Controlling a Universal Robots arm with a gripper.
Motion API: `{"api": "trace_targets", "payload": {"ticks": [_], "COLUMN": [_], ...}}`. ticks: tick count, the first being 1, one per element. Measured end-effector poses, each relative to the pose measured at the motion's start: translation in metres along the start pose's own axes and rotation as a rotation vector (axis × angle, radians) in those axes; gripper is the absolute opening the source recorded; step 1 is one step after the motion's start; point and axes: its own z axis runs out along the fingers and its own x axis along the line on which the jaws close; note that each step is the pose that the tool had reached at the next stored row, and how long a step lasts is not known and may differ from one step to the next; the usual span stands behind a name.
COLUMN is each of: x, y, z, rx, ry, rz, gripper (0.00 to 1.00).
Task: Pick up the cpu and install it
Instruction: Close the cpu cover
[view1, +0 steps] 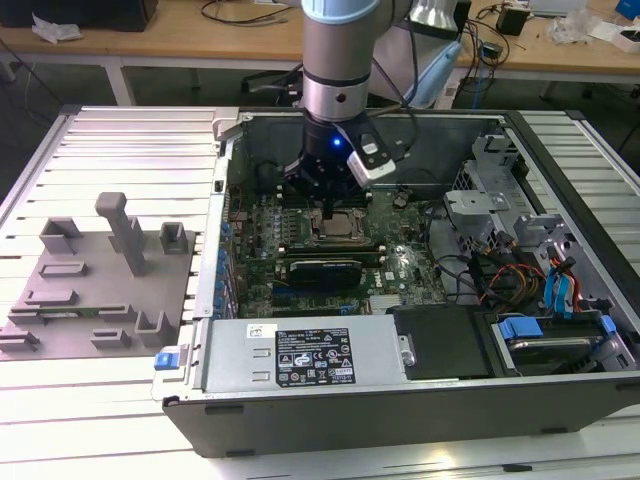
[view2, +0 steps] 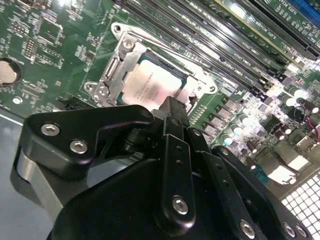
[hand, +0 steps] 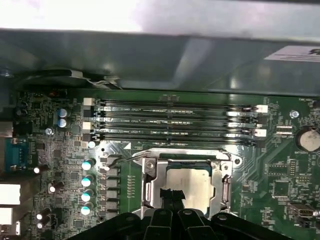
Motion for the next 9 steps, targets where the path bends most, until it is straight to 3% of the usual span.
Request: {"api": "trace_targets", "payload": {"ticks": [5,9], "x": [0.0080,0.0087], "y": [0.0004,0.0005], "z": [0.0034,0.0076], "rx": [0.0000,0.0000], "ry": [-0.0001,0.0000], "rz": [0.000,0.001], "gripper": [0.11,0.11]}}
